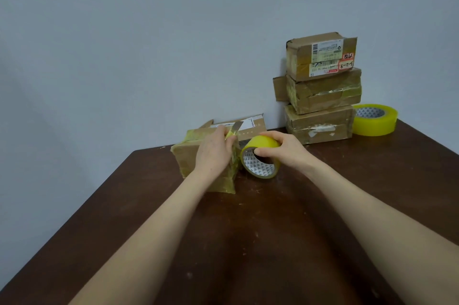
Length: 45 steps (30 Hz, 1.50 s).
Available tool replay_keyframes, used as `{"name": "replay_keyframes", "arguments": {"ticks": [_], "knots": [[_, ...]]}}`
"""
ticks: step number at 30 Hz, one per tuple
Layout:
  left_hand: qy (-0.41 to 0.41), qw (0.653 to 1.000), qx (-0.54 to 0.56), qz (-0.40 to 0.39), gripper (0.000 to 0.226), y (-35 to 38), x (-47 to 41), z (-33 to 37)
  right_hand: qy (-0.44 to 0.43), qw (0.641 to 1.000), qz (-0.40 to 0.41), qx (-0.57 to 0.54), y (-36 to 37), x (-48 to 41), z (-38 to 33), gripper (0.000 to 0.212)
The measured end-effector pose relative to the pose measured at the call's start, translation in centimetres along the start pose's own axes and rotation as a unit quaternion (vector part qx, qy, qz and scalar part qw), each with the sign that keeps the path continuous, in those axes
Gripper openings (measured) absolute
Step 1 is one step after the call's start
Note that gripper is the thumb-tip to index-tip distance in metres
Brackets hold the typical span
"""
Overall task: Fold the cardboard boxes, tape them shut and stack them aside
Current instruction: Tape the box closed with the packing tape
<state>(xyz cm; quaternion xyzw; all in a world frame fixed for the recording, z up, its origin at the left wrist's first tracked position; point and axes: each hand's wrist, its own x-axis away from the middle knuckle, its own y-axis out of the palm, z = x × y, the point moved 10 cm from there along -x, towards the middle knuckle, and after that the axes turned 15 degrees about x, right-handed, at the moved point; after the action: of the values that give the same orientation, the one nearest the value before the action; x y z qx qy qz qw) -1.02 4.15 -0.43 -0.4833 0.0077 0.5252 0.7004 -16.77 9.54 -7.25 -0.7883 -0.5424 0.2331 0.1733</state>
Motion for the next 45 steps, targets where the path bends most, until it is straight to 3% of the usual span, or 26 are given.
{"name": "replay_keyframes", "arguments": {"ticks": [5, 11, 17, 21, 24, 32, 36, 41, 45], "knots": [[0.005, 1.0, 0.009, 0.007, 0.016, 0.1, 0.3, 0.1, -0.013, 1.0, -0.012, -0.005, -0.8, 0.2, -0.3, 0.043], [0.016, 1.0, -0.016, 0.009, 0.017, 0.1, 0.6, 0.5, -0.023, 0.994, -0.012, 0.104, -1.6, -0.1, -0.5, 0.056], [0.014, 1.0, -0.012, 0.008, 0.018, 0.1, 0.4, 0.3, -0.037, 0.991, -0.006, 0.128, -0.9, 0.4, -0.1, 0.061], [0.015, 1.0, 0.003, 0.001, 0.02, 0.0, 0.6, 0.1, -0.025, 0.998, -0.014, 0.06, -0.2, 0.9, 0.1, 0.043], [0.021, 1.0, -0.007, -0.009, 0.02, -0.1, 0.6, 0.0, -0.013, 0.997, -0.011, 0.079, -0.3, 0.6, 0.0, 0.037], [0.014, 1.0, -0.017, -0.017, 0.015, 0.4, 0.7, 0.1, -0.007, 0.978, 0.012, 0.206, -0.8, 0.8, -0.3, 0.04], [-0.005, 1.0, -0.001, -0.023, 0.026, 0.0, 0.4, -0.4, 0.005, 0.981, 0.021, 0.194, -0.4, 1.0, -0.5, 0.042], [0.026, 0.999, 0.011, -0.019, 0.016, -0.7, 0.3, 1.3, 0.022, 0.984, 0.012, 0.176, 0.1, 0.5, -0.3, 0.044], [0.111, 0.99, -0.078, 0.024, 0.019, -1.8, 1.2, 4.3, 0.046, 0.983, 0.017, 0.176, 0.4, 0.0, 0.1, 0.041]]}}
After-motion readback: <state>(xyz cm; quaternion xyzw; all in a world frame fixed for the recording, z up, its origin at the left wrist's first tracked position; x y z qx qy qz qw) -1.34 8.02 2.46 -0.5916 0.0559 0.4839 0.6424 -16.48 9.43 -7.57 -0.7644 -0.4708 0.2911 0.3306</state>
